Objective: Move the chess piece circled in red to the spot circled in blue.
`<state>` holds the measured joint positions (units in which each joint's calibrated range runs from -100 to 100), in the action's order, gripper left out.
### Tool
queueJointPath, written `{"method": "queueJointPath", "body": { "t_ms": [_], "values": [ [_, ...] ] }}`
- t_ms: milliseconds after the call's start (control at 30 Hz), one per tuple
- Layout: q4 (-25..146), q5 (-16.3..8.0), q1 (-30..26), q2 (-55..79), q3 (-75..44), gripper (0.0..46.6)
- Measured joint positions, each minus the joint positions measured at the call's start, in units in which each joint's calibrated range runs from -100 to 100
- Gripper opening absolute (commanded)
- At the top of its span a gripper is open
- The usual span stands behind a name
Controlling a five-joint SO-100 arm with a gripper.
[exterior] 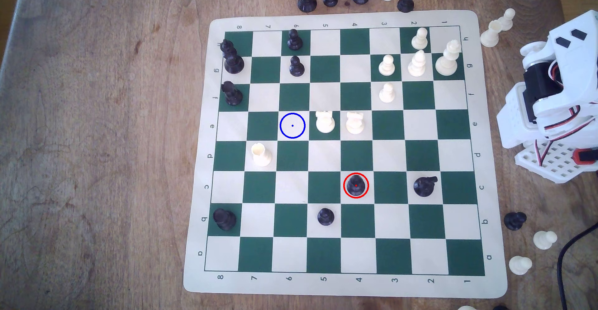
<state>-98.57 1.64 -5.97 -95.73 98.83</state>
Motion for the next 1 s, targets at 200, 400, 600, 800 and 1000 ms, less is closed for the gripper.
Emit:
{"method": "queueJointPath", "body": {
  "t_ms": [200,400,600,800,1000],
  "values": [
    [0.0,0.0,0.0,0.0,0.0,0.3],
    [6.5,0.0,-0.7,0.1,-1.0,0.3],
    [21.8,0.0,-3.2,0.1,-3.1,0.3],
    [58.2,0.0,-5.2,0.1,-4.8,0.2],
    [82.0,0.0,-3.4,0.1,-9.7,0.2]
  ]
}}
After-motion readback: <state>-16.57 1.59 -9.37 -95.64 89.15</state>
